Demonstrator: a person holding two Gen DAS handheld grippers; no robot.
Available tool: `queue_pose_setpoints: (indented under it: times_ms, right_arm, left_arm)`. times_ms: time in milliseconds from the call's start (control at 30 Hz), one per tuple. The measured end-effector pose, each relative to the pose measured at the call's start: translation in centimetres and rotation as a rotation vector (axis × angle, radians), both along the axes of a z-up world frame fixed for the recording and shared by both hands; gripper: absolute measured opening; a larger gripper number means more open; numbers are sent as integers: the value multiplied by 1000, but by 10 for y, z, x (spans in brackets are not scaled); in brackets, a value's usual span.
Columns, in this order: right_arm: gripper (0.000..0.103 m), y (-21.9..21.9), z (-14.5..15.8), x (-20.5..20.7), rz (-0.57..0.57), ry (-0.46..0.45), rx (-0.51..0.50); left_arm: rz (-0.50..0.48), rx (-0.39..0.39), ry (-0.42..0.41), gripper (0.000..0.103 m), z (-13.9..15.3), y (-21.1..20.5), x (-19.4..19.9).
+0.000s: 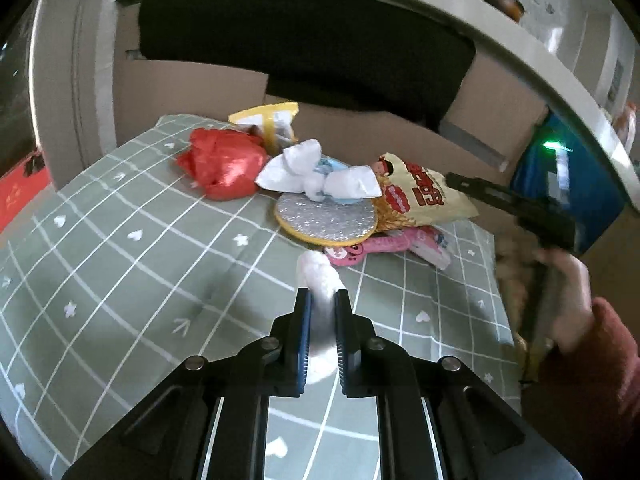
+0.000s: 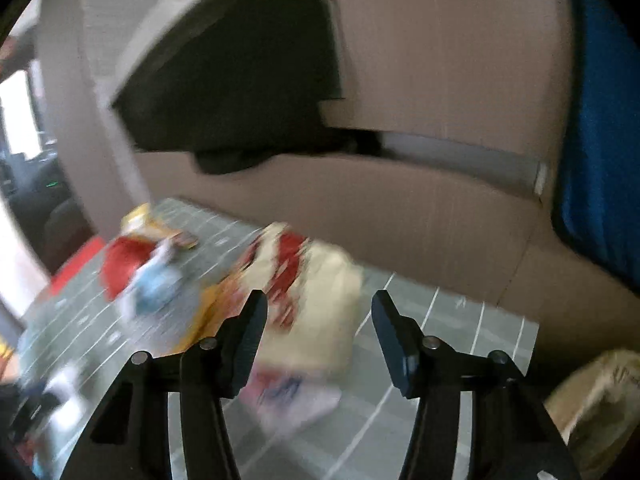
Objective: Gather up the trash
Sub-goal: 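Grasp a white tissue with the left gripper while the right gripper grasps the yellow chip bag, then carry the white tissue and yellow chip bag over the trash bin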
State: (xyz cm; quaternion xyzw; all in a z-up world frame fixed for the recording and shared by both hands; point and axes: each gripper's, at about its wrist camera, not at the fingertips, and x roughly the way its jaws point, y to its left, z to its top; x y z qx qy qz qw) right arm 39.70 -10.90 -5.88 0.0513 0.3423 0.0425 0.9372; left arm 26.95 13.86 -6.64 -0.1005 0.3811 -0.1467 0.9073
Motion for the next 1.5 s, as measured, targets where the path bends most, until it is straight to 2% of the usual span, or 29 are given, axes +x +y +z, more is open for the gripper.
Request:
queue_pose_setpoints:
  times_ms: [67,133,167,233,267,367,467,600,733,900,1033,1267,1500]
  right_arm:
    - [52,-1,-7,19,-6,41,30]
    - [52,-2,-21,39,24,118,122]
    - [46,-1,-26,43,49,145,171]
    - [28,2,-30,38,121,156,261]
    - [16,9,-28,30,157,151,263]
    - [10,27,-13,-5,233,110,176]
    - [8,37,-5,-46,298,145,172]
    - [8,36,-10,-105,345,207,191]
    - [8,16,-14,-155,345,223,196]
    - [8,-9,-3,-188,289,167,179]
    - [7,-18,22,-194,260,74,131]
    - [7,-11,55,-204,228,-72,44]
    - [7,-16,75,-220,199,-158,51]
  left_arm:
    - [21,-24,-4,12,0,10,-5]
    - [36,-37,-6,12,-1,15,-8]
    - [42,-42,-10,12,-2,18,-10]
    - [51,-46,-13,12,-4,19,-12]
    - [53,-50,-8,12,-5,18,-12]
    - [49,-71,8,12,-7,17,-12]
    - [49,-86,8,12,-7,14,-16]
    - [32,-102,7,12,-5,6,-24]
    - [14,-101,8,12,-4,-1,-33]
    - [-5,-90,9,12,0,-11,-42]
    - [-27,-75,-17,12,9,-25,-45]
    - [-49,-24,-119,12,40,-48,-51]
    - [-85,22,-194,12,66,-75,-60]
